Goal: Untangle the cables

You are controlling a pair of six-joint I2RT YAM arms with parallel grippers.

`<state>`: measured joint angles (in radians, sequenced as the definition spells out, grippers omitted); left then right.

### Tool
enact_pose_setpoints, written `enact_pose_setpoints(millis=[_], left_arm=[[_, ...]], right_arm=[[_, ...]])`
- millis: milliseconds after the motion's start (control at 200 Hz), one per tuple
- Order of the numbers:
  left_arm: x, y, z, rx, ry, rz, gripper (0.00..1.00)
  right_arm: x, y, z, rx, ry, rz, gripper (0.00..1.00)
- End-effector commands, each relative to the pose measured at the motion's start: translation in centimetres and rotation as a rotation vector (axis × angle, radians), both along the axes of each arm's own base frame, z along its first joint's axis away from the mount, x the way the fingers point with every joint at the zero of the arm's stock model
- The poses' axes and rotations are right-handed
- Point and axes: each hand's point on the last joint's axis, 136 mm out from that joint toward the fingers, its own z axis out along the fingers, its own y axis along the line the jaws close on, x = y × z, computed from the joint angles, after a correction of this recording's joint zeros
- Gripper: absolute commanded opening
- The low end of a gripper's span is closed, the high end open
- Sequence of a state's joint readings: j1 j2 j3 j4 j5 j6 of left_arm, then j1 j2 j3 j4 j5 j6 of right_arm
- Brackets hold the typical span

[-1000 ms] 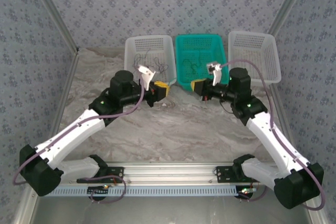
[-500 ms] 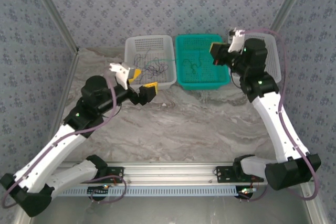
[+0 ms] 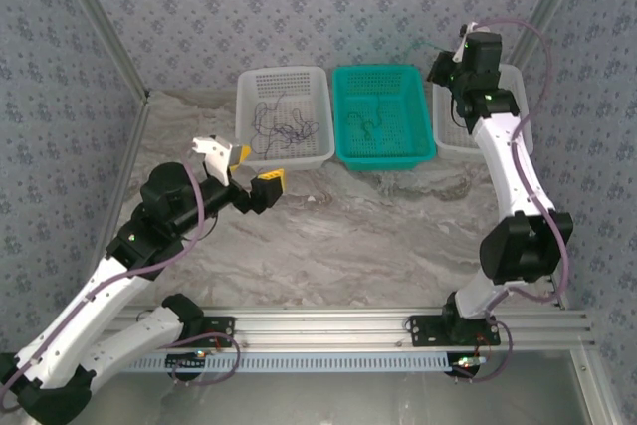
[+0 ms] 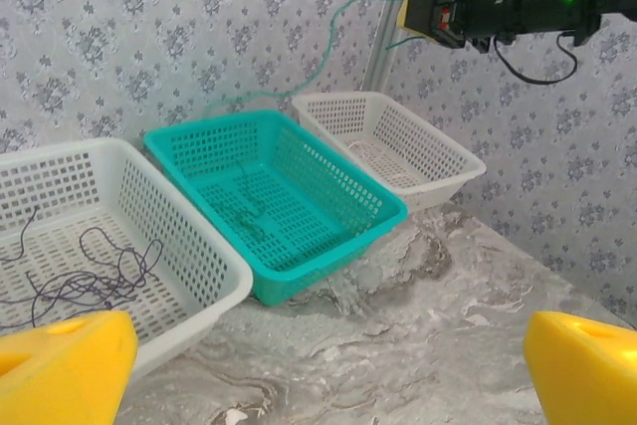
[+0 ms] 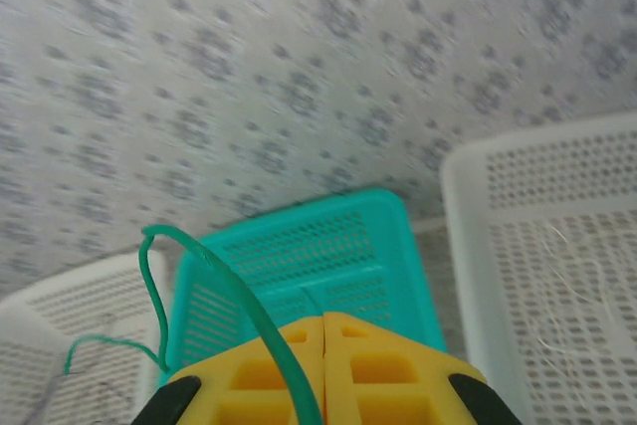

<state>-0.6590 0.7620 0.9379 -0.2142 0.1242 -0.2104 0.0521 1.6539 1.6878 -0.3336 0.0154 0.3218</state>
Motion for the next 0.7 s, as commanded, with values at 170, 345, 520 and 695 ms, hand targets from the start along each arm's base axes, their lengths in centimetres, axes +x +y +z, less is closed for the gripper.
enact_pose_setpoints(millis=[170,345,520,695], left_arm=[[0.5,0.6,0.0,-0.002,0.01,0.048,0.99],[0.9,0.7,-0.6,-0.001,0.032,0.068,0.99],[1.2,1.2,-1.5,0.019,0.052,0.104,0.99],[1.6,1.7,-2.1,0.039,0.052,0.139,0.99]], right_arm=[[3.4,1.1,-9.6,0.075,0.226,0.019,0.0],[4.5,4.8,-15.9,0.16,0.357,0.076,0.16],[4.0,6.8,-18.1,0.129,0.462,0.077,0.45],[2.9,5.3,-15.0,0.058,0.416,0.003,0.61]])
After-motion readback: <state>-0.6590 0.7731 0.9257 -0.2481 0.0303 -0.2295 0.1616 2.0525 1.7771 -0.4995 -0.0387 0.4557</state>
